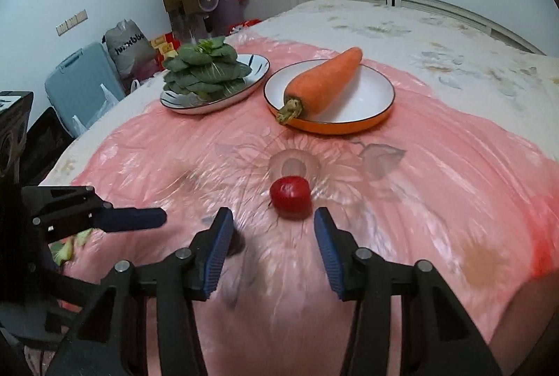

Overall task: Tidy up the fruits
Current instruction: 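Grasp the dark plum with the left gripper while the right gripper grasps the small red fruit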

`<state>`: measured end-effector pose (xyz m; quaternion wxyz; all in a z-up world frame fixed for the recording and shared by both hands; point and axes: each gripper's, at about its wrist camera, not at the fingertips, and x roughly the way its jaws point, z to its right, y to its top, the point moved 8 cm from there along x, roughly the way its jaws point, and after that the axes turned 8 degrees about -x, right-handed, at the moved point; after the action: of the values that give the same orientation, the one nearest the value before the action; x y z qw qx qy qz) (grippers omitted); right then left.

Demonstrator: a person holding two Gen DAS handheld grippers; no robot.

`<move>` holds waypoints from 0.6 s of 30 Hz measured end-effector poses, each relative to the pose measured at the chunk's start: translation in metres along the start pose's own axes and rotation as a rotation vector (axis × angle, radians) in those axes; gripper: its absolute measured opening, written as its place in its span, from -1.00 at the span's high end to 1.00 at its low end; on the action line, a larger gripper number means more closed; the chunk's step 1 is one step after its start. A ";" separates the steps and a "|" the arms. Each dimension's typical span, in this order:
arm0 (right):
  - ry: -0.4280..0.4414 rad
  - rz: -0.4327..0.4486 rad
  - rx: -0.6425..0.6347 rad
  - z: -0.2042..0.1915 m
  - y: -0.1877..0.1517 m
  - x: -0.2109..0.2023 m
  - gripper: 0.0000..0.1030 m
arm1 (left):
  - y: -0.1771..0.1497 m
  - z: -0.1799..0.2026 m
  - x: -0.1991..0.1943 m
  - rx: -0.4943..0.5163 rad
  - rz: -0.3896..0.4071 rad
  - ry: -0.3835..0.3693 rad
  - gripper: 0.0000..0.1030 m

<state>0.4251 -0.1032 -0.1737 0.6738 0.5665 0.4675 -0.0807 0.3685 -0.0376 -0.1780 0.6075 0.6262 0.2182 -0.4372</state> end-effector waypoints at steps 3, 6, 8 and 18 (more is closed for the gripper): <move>-0.005 -0.009 0.007 0.006 0.008 0.009 -0.32 | 0.007 0.002 0.008 0.005 -0.017 -0.012 0.22; 0.005 -0.037 0.030 0.009 0.008 0.018 -0.16 | 0.012 0.004 0.015 0.018 -0.037 -0.010 0.32; 0.003 -0.054 0.025 0.009 0.008 0.023 -0.16 | 0.013 0.005 0.019 0.025 -0.054 -0.009 0.36; -0.003 -0.132 0.004 0.009 0.003 0.044 0.21 | 0.010 0.016 0.040 0.085 -0.109 -0.011 0.53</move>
<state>0.4560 -0.0907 -0.2042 0.6666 0.5356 0.5027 -0.1267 0.3930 -0.0652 -0.2029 0.5568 0.6361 0.2298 -0.4821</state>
